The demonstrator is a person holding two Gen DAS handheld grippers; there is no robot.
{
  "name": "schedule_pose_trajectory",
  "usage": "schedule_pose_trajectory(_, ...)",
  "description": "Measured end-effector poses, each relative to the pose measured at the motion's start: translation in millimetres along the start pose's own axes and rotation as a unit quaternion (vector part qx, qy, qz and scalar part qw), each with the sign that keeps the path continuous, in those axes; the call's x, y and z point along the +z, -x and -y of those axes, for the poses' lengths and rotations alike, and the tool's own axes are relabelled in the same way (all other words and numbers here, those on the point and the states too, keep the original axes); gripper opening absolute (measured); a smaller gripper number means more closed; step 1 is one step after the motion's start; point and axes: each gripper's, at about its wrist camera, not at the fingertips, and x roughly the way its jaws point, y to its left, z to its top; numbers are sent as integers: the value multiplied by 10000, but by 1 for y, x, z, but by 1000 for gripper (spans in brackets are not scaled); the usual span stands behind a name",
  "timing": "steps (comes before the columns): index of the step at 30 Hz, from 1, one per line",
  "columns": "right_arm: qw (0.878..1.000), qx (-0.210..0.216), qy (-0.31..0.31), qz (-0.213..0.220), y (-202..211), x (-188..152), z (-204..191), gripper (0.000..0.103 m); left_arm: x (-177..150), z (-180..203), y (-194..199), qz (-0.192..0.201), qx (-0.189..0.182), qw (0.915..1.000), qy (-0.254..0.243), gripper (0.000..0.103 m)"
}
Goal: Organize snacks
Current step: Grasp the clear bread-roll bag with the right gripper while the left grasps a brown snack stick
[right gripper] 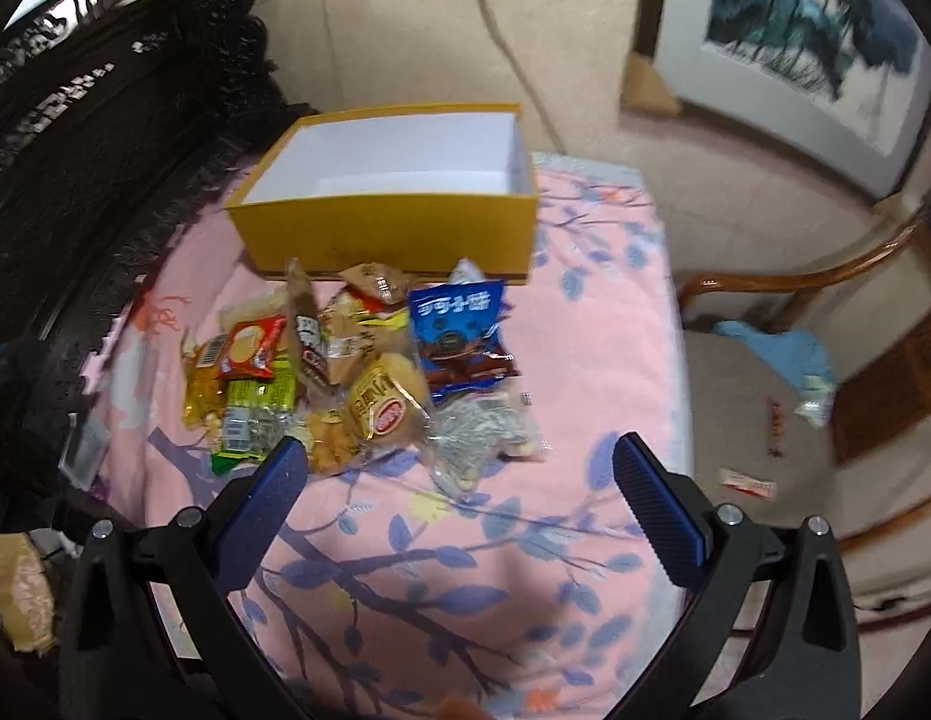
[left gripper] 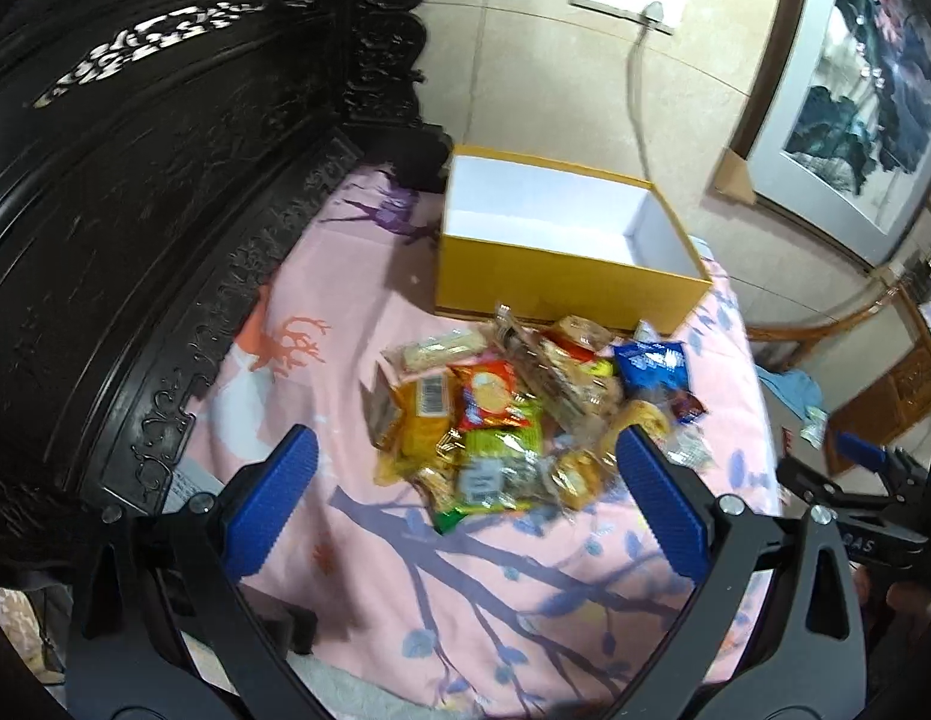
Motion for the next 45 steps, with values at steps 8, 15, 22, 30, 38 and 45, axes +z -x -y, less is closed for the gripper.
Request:
schedule_pose_trajectory(8,9916,1273,22,-229,-71,8,-3,89,-12,-25,-37,-523,304,9965,571,101)
schedule_pose_trajectory(15,9823,1729,474,-541,-126,22,-29,79,-21,-36,-50,-765,671,9919,760,101)
schedule_pose_trajectory(22,9794,1647,787,-862,-157,16,-36,76,-26,-38,-61,-961,839,9876,920,101)
schedule_pose_trajectory(30,9794,1546,1076,-732,-162,11,-39,54,-17,-17,-83,-1042,611,9894,806,101)
schedule_pose_trajectory(38,9797,1922,119,-553,-126,11,-4,50,18,38,-131,-1072,-245,9921,606,101)
schedule_pose_trajectory(45,9798,1887,-370,-544,-107,3,20,51,34,81,-188,-1481,-601,9846,704,98)
